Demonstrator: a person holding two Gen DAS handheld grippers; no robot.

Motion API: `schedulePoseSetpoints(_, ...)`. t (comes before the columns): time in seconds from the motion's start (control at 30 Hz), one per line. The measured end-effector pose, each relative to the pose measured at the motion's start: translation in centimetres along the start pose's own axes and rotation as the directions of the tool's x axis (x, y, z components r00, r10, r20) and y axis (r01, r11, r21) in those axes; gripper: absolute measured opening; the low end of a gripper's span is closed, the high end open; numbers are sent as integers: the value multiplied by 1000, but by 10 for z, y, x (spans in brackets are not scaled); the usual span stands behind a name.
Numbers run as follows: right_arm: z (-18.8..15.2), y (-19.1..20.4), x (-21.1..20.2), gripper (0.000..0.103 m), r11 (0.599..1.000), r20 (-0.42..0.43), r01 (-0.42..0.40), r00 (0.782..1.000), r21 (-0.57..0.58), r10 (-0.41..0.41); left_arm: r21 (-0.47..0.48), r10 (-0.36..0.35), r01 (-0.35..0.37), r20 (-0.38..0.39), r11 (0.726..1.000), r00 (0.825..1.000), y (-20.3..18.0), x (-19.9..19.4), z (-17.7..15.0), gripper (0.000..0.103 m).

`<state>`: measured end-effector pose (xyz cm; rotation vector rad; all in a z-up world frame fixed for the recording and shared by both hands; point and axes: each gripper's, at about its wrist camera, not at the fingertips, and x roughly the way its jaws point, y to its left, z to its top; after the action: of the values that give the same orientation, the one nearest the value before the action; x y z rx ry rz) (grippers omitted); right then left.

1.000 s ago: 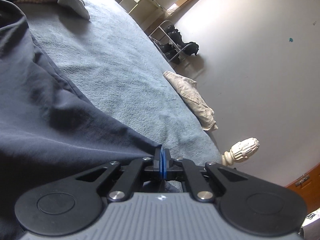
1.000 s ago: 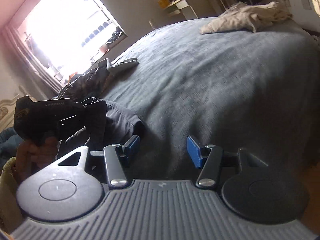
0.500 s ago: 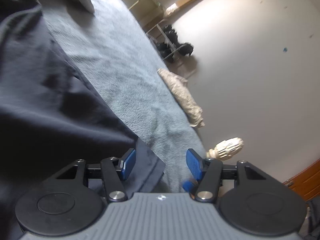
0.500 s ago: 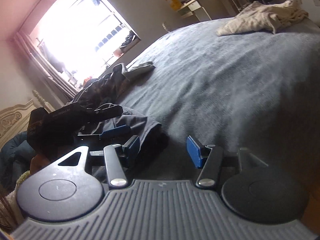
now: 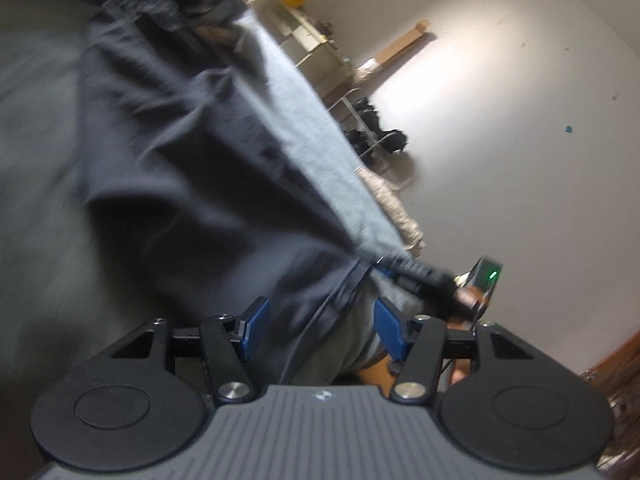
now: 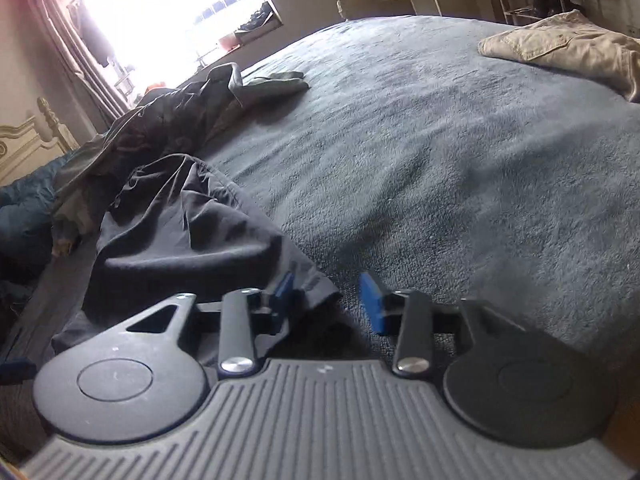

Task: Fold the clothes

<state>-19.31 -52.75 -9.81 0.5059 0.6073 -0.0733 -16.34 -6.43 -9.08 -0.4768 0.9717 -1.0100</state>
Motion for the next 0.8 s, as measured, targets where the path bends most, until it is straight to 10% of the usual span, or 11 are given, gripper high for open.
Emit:
schedulePoseSetpoints(0.37, -1, 14, -17, 5, 992, 52, 101, 994, -69, -98, -73, 94, -98, -54, 993, 994, 7, 12, -31, 57)
schedulePoseSetpoints(0.57, -5, -20, -16, 8, 996, -5, 39, 999, 85, -38, -177, 100, -106, -44, 979, 994, 23, 16, -39, 57)
schedulePoseSetpoints(0.67, -1, -33, -17, 35, 982, -18, -26, 999, 189, 30, -224, 95, -104, -49, 969, 994, 28, 25, -42, 54)
schedulePoseSetpoints(0.8, 2, -36, -10, 47, 969, -53, -59, 996, 238, 74, -255, 85, -96, -56, 962, 995, 28, 38, -47, 40)
